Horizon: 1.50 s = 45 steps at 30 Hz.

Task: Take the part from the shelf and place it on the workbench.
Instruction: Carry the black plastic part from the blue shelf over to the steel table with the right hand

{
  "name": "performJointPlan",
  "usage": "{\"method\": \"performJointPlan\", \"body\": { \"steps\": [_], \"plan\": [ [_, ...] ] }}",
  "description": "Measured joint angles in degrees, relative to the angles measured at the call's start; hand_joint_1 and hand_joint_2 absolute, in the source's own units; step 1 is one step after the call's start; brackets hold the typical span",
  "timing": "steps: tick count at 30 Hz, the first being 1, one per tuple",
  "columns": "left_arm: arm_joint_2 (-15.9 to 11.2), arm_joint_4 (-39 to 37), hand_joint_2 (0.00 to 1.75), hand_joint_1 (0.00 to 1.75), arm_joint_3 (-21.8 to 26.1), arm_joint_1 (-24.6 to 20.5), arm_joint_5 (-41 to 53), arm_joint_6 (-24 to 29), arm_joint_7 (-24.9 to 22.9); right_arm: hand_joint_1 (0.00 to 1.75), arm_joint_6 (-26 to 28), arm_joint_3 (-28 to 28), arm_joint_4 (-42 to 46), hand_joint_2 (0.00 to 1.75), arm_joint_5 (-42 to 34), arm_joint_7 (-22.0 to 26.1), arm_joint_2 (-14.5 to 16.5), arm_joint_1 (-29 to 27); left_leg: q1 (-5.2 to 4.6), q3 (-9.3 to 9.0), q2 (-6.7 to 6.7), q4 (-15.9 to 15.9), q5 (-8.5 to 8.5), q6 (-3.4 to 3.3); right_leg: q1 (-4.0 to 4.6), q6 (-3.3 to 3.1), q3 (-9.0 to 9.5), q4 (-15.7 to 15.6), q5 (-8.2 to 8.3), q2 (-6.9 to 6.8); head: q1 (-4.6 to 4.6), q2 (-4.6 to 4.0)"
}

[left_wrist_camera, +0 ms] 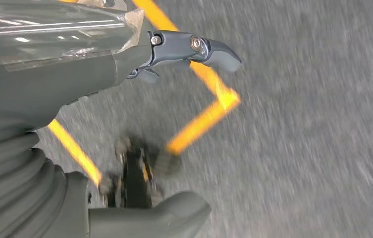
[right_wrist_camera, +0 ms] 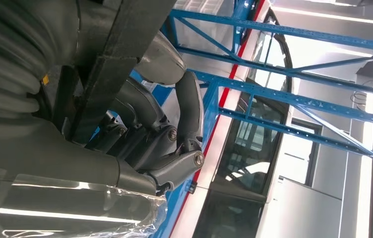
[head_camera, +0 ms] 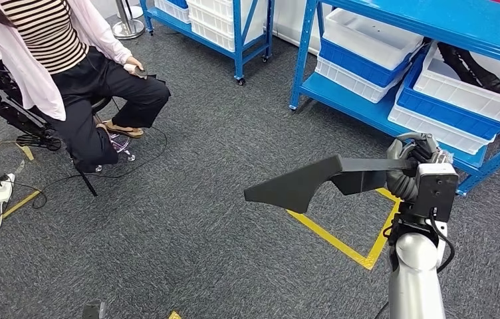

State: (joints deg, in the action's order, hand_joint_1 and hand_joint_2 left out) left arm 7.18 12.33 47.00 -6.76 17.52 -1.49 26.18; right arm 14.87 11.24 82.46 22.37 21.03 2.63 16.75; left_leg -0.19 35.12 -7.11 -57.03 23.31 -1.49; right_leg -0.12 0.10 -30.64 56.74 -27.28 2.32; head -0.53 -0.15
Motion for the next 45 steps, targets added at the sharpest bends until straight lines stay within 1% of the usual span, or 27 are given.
{"method": "performJointPlan", "body": {
  "steps": [1,3,5,7,9,11,13,15,16,18,20,22,23,24,26,28,30,31,33,34,36,37,38,40,42,44,45],
  "plan": [
    [-0.01,0.02,1.75,0.0,-0.09,-0.1,0.2,-0.65,0.36,1.75,-0.2,-0.11,0.02,1.75,0.26,-0.02,0.44,0.01,0.0,0.22,0.44,-0.33,0.19,0.28,-0.24,-0.23,0.26,-0.36,0.28,-0.53,-0.01,0.0],
    [-0.09,0.06,1.75,0.0,-0.31,-0.35,0.6,-1.71,-0.17,1.75,-0.73,-0.29,-0.03,1.75,0.56,0.11,1.16,0.09,0.06,1.84,3.09,-3.71,2.4,1.0,-0.98,-0.86,0.64,-1.05,0.79,-1.73,-0.27,0.0],
    [-0.17,0.07,1.75,0.0,-0.48,-0.52,0.79,-2.66,-1.86,1.75,-1.39,-0.38,-0.35,1.75,0.73,0.25,1.64,0.27,0.6,5.4,5.74,-11.01,6.14,2.0,-0.88,-1.17,0.68,-1.14,0.86,-3.01,-0.51,0.0],
    [-0.16,0.05,1.75,0.0,-0.56,-0.34,0.4,-3.18,-2.83,1.75,-1.71,-0.3,-0.87,1.75,1.0,0.27,2.0,0.44,1.41,8.03,6.58,-16.1,7.73,2.89,-1.02,-1.12,0.57,-1.11,0.81,-4.39,-0.51,0.0],
    [-0.09,0.01,1.75,0.0,-0.56,-0.02,-0.05,-3.61,-3.12,1.75,-1.75,-0.15,-1.23,1.75,1.36,0.23,2.3,0.49,2.22,6.4,7.55,-13.12,5.58,3.75,-1.39,-0.72,0.57,-0.95,0.59,-5.75,-0.52,0.0],
    [0.09,-0.05,1.75,0.0,-0.63,0.03,0.62,-3.77,-3.28,1.75,-1.71,-0.11,-1.32,1.75,1.68,0.17,2.41,0.54,2.81,1.96,10.39,-5.54,2.58,4.5,-1.36,0.28,0.46,-0.23,-0.04,-7.09,-0.72,0.0],
    [0.38,-0.1,1.75,0.0,-1.13,-0.05,2.38,-2.99,-3.67,1.75,-1.65,-0.17,-1.3,1.75,1.85,0.09,2.31,0.68,2.73,-0.34,11.9,-1.49,1.55,4.06,-0.87,1.47,0.36,0.36,-0.61,-8.36,-0.6,0.0],
    [0.47,-0.17,1.75,0.0,-1.99,0.13,4.29,-1.84,-4.58,1.75,-1.64,-0.12,-1.28,1.75,1.93,-0.03,2.22,0.8,2.16,-0.09,10.58,-1.24,1.48,2.81,-0.81,2.45,0.66,0.2,-0.72,-9.6,-0.31,0.0],
    [0.46,-0.2,1.75,0.0,-2.37,0.34,4.86,-1.67,-5.06,1.75,-1.65,-0.06,-1.28,1.75,1.97,-0.08,2.21,0.81,2.03,-0.01,9.93,-1.08,1.3,2.24,-1.02,2.81,0.71,0.36,-0.97,-9.48,-0.26,0.0],
    [0.42,-0.23,1.75,0.0,-2.79,0.65,4.94,-2.43,-5.73,1.75,-1.67,0.03,-1.31,1.75,2.01,-0.09,2.16,0.78,2.02,0.01,8.61,-0.74,0.94,1.15,-1.48,2.82,-0.84,3.75,-3.04,-6.78,-0.14,0.0],
    [0.38,-0.25,1.75,0.0,-2.83,0.77,4.39,-3.67,-5.92,1.75,-1.67,0.1,-1.46,1.75,2.07,-0.07,2.06,0.61,1.92,0.11,7.21,-0.62,0.82,0.49,-1.5,2.27,-4.77,11.78,-6.56,-3.5,0.01,0.0],
    [0.38,-0.28,1.75,0.0,-2.83,0.95,4.09,-4.3,-5.94,1.75,-1.67,0.17,-1.72,1.75,2.11,-0.07,1.95,0.4,1.56,0.19,5.56,-0.64,0.81,0.29,-1.21,2.21,-8.19,17.94,-8.21,-2.6,0.07,0.0],
    [0.39,-0.31,1.75,0.0,-2.83,1.09,4.01,-4.44,-5.96,1.75,-1.67,0.2,-1.81,1.75,2.12,-0.08,1.92,0.35,1.38,0.17,4.67,-0.66,0.8,0.27,-1.06,2.38,-8.46,17.82,-7.59,-2.45,0.08,0.0],
    [0.39,-0.34,1.75,0.0,-2.82,1.2,3.86,-4.58,-5.97,1.75,-1.67,0.24,-1.88,1.75,2.13,-0.08,1.91,0.34,1.23,0.12,3.8,-0.68,0.79,0.27,-0.97,2.59,-7.61,15.36,-6.08,-2.23,0.08,0.0],
    [0.39,-0.38,1.75,0.0,-2.8,1.27,3.49,-4.9,-5.97,1.75,-1.67,0.32,-1.92,1.75,2.14,-0.11,1.92,0.39,1.03,0.12,2.2,-0.82,0.78,0.34,-0.9,2.77,-4.24,7.04,-2.27,-0.44,0.1,0.0],
    [0.38,-0.4,1.75,0.0,-2.78,1.33,3.36,-4.91,-6.09,1.75,-1.7,0.52,-1.92,1.75,2.25,-0.37,2.03,0.51,0.84,0.42,1.04,-0.98,0.71,0.62,-0.77,2.23,-2.28,2.19,-0.25,0.97,0.11,0.0],
    [0.37,-0.42,1.75,0.0,-2.79,1.59,3.53,-4.52,-6.31,1.75,-1.74,0.84,-1.91,1.75,2.56,-0.83,2.32,0.59,0.78,0.81,0.2,-0.9,0.52,1.12,-0.67,1.39,-2.1,1.74,0.09,0.41,0.14,0.0],
    [0.36,-0.44,1.75,0.0,-2.8,1.74,3.64,-4.34,-6.39,1.75,-1.76,1.03,-1.85,1.75,2.71,-1.0,2.52,0.63,0.79,1.0,0.59,-1.07,0.62,1.38,-0.8,1.01,-2.06,1.69,0.23,-0.04,0.15,0.0],
    [0.36,-0.46,1.75,0.0,-2.81,1.81,3.83,-4.18,-6.48,1.75,-1.81,1.28,-1.66,1.75,2.85,-1.14,2.9,0.72,0.73,2.22,3.08,-3.55,2.29,1.83,-1.09,0.11,-1.86,1.49,0.41,-1.05,-0.02,0.0],
    [0.37,-0.48,1.75,0.0,-2.81,1.74,3.88,-4.18,-6.49,1.75,-1.82,1.35,-1.56,1.75,2.85,-1.17,3.02,0.76,0.74,3.66,4.78,-6.62,4.01,2.05,-1.03,-0.3,-1.81,1.44,0.4,-1.62,-0.11,0.0],
    [0.4,-0.48,1.75,0.0,-2.82,1.63,3.92,-4.19,-6.52,1.75,-1.84,1.39,-1.49,1.75,2.86,-1.2,3.1,0.75,0.89,7.55,6.43,-14.54,7.56,2.47,-0.72,-0.82,-1.78,1.44,0.26,-2.92,-0.27,0.0],
    [0.41,-0.49,1.75,0.0,-2.82,1.64,3.92,-4.19,-6.55,1.75,-1.84,1.39,-1.49,1.75,2.87,-1.21,3.1,0.75,0.96,8.93,6.68,-17.22,8.31,2.59,-0.61,-0.91,-1.78,1.44,0.2,-3.58,-0.26,0.0],
    [0.42,-0.5,1.75,0.0,-2.82,1.68,3.92,-4.19,-6.57,1.75,-1.84,1.41,-1.49,1.75,2.89,-1.21,3.11,0.75,0.99,9.26,6.84,-17.81,8.01,2.65,-0.55,-0.96,-1.76,1.44,0.15,-4.21,-0.27,0.0],
    [0.38,-0.51,1.75,0.0,-2.83,1.69,3.97,-4.2,-6.62,1.75,-1.85,1.42,-1.44,1.75,2.91,-1.23,3.12,0.76,0.98,6.4,7.61,-12.41,4.89,2.49,-0.5,-0.98,-1.63,1.45,0.02,-5.33,-0.28,0.0],
    [0.33,-0.51,1.75,0.0,-2.84,1.51,4.08,-4.31,-6.77,1.75,-1.85,1.39,-1.19,1.75,3.02,-1.39,3.13,0.76,0.69,2.1,9.8,-4.65,2.14,1.99,-0.13,-0.7,-1.51,1.5,-0.26,-6.27,-0.27,0.0],
    [0.3,-0.51,1.75,0.0,-2.85,1.22,4.2,-4.5,-7.02,1.75,-1.85,1.36,-0.74,1.75,3.31,-1.73,3.09,0.72,0.24,0.48,10.63,-1.48,1.45,1.38,0.25,-0.24,-1.41,1.5,-0.51,-7.21,-0.1,0.0],
    [0.28,-0.51,1.75,0.0,-2.85,1.13,4.23,-4.61,-7.15,1.75,-1.87,1.33,-0.5,1.75,3.5,-1.88,3.07,0.68,0.08,0.58,9.95,-1.36,1.32,1.06,0.31,-0.01,-1.35,1.46,-0.59,-7.73,-0.02,0.0]
  ]
}}
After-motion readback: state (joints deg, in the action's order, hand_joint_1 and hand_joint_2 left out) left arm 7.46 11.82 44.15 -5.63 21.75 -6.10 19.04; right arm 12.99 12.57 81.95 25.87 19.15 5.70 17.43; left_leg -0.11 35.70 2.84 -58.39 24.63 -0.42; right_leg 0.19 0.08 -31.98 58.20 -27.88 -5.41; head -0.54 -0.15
